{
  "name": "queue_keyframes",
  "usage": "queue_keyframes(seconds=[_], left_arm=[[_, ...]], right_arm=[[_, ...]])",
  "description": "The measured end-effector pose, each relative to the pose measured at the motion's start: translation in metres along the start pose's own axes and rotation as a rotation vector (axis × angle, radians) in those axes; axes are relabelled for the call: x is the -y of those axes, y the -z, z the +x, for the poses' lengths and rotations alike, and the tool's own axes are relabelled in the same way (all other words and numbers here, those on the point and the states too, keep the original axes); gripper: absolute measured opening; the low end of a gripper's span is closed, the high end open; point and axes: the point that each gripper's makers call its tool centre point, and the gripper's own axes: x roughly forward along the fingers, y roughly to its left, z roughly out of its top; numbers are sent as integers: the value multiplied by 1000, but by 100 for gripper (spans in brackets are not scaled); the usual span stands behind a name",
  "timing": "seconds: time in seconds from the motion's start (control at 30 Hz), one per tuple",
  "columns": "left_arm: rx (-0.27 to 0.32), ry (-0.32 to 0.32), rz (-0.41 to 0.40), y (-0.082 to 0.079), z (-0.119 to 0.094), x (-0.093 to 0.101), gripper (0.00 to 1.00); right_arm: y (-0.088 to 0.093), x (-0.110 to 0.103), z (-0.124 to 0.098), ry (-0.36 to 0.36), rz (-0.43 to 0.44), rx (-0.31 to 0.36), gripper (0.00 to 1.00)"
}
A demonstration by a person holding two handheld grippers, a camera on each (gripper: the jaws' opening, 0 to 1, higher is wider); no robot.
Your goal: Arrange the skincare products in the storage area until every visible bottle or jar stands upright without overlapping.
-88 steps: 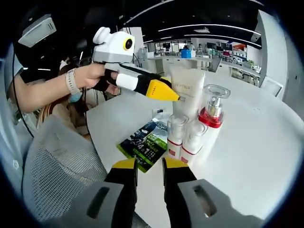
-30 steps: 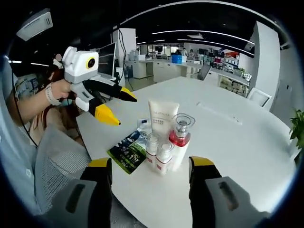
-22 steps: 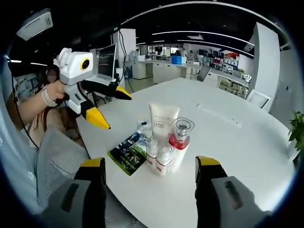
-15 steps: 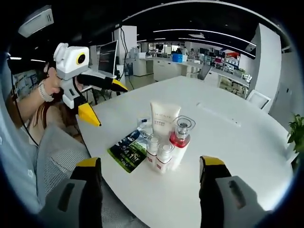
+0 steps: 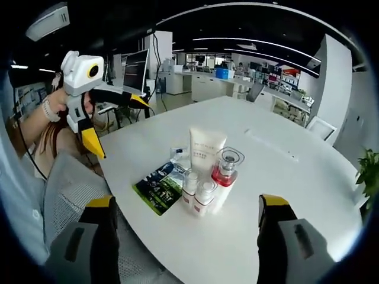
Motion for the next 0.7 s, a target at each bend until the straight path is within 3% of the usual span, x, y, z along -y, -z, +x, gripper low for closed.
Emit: queue_keyframes(seconds=[0.47, 0.7], left_arm=[[-19, -6, -27, 12, -8, -2, 97], [-48, -23, -20, 19, -6, -5, 97]], right_arm=[[-1, -11, 4, -46, 27, 6, 100], [5, -13, 7, -56, -6, -25, 100]])
